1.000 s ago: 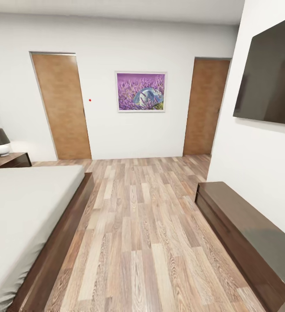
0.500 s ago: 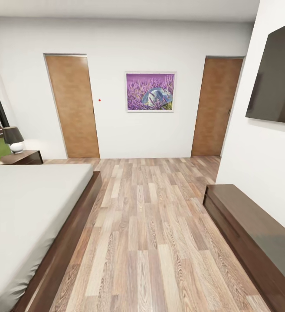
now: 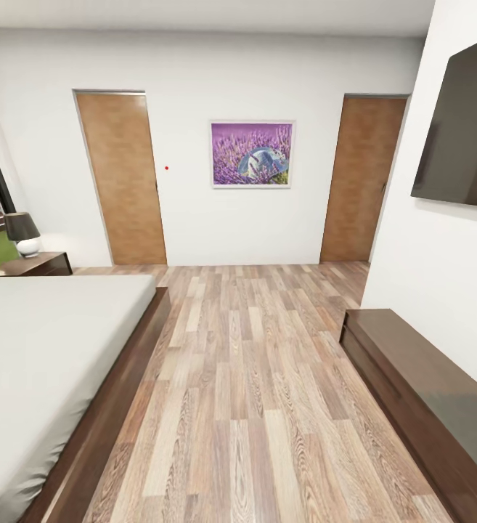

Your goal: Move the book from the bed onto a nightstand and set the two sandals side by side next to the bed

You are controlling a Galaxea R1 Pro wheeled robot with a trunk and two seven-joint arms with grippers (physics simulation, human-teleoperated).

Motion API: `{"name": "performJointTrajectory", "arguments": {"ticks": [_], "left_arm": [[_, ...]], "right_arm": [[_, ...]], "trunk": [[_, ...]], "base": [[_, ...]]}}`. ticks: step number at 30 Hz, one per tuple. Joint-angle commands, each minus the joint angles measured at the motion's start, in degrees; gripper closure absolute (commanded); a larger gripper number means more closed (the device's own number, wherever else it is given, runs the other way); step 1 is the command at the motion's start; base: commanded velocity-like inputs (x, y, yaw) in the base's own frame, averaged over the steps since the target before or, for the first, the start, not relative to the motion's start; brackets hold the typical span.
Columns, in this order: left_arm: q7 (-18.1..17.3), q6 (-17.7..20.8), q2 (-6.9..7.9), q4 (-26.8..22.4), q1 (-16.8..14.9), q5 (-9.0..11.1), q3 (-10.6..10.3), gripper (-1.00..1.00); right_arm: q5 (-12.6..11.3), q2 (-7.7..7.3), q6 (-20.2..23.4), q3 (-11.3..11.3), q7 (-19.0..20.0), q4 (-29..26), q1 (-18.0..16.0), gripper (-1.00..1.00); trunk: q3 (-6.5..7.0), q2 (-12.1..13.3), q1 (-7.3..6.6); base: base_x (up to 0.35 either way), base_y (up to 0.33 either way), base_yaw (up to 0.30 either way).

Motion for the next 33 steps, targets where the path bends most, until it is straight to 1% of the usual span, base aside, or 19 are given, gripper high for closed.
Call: {"name": "performJointTrajectory", "arguments": {"ticks": [1,3,6,7,8,9,10,12,13,15,17,19,22,23,24,25,26,29,33], "left_arm": [[-0.01,-0.04,-0.05,-0.26,0.02,0.03,0.04,-1.0],[0.04,0.02,-0.09,-0.55,0.02,0.03,0.05,-1.0],[0.12,0.45,-0.16,-1.78,-0.09,0.03,0.05,-1.0],[0.13,1.23,-0.15,-2.69,-0.36,0.04,0.06,-1.0],[0.14,1.87,-0.15,-3.22,-0.51,0.04,0.06,-1.0],[0.15,2.69,-0.14,-3.77,-0.68,0.04,0.06,-1.0],[0.14,4.68,-0.13,-4.97,-1.1,0.04,0.06,-1.0],[0.07,6.94,-0.12,-6.23,-1.72,0.07,0.06,-1.0],[0.01,9.19,-0.15,-7.42,-2.56,0.09,0.06,-1.0],[-0.07,12.11,-0.23,-9.01,-4.03,0.14,0.02,-1.0],[-0.28,13.63,-0.36,-10.01,-5.06,0.18,0.0,-1.0],[-1.63,15.64,-0.84,-11.68,-6.63,0.49,-0.01,-1.0],[-6.46,19.21,-1.21,-14.01,-8.64,1.42,-0.02,-1.0],[-12.59,22.94,-1.25,-15.58,-9.96,2.09,-0.03,-1.0],[-17.28,25.27,-1.19,-16.39,-10.82,2.33,-0.01,-1.0],[-19.62,26.21,-1.1,-16.69,-11.24,2.42,0.0,-1.0],[-24.02,27.57,-0.87,-17.12,-12.01,2.48,0.02,-1.0],[-30.05,28.97,-0.46,-17.57,-13.12,2.49,0.11,-1.0],[-33.07,29.54,0.02,-17.77,-13.68,2.66,0.3,-1.0]], "right_arm": [[0.03,0.01,1.46,-0.05,-0.06,-1.65,-0.04,-1.0],[0.06,-0.03,3.76,-0.05,-0.04,-3.13,-0.1,-1.0],[0.12,-0.09,10.4,-0.08,0.01,-6.65,-0.21,-1.0],[0.14,-0.13,14.15,-0.07,0.04,-8.99,-0.25,-1.0],[0.14,-0.14,15.99,-0.06,0.05,-10.27,-0.27,-1.0],[0.15,-0.15,17.77,-0.06,0.06,-11.59,-0.28,-1.0],[0.15,-0.16,21.08,-0.06,0.09,-14.21,-0.3,-1.0],[0.16,-0.17,23.89,-0.04,0.13,-16.65,-0.31,-1.0],[0.14,-0.17,26.08,-0.03,0.15,-18.72,-0.32,-1.0],[0.11,-0.18,28.05,-0.02,0.17,-20.73,-0.32,-1.0],[0.11,-0.18,28.8,-0.02,0.19,-21.5,-0.32,-1.0],[0.14,-0.14,29.38,0.08,0.23,-22.05,-0.33,-1.0],[0.15,-0.11,29.52,0.27,0.26,-22.14,-0.33,-1.0],[0.14,-0.1,29.52,0.42,0.27,-22.11,-0.33,-1.0],[0.12,-0.12,29.48,0.47,0.27,-22.06,-0.33,-1.0],[0.11,-0.11,29.47,0.48,0.25,-22.01,-0.33,-1.0],[0.1,-0.11,29.4,0.49,0.23,-21.75,-0.33,-1.0],[0.14,-0.1,29.24,0.55,0.2,-20.56,-0.33,-1.0],[0.24,0.0,29.13,0.59,0.16,-18.86,-0.33,-1.0]], "trunk": [[-0.04,-0.02,0.0],[-0.04,-0.02,0.0],[-0.04,-0.02,0.0],[-0.04,-0.02,0.0],[-0.04,-0.02,0.0],[-0.04,-0.02,0.0],[-0.04,-0.02,0.0],[-0.04,-0.02,0.0],[-0.04,-0.02,0.0],[-0.04,-0.02,0.0],[-0.04,-0.02,0.0],[-0.04,-0.02,0.0],[-0.04,-0.02,0.0],[-0.04,-0.02,0.0],[-0.04,-0.02,0.0],[-0.04,-0.02,0.0],[-0.04,-0.02,0.0],[-0.04,-0.02,0.0],[-0.04,-0.02,0.0]], "base": [[0.0,0.0,0.0],[0.0,0.0,0.0],[0.0,0.0,0.0],[0.0,0.0,0.0],[0.0,0.0,0.0],[0.0,0.0,0.0],[0.0,0.0,0.0],[0.0,0.0,0.0],[0.0,0.0,0.0],[0.0,0.0,0.0],[0.0,0.0,0.0],[0.0,0.0,0.0],[0.0,0.0,0.0],[0.0,0.0,0.0],[0.0,0.0,0.0],[0.0,0.0,0.0],[0.0,0.0,0.0],[0.0,0.0,0.0],[0.0,0.0,0.0]]}}
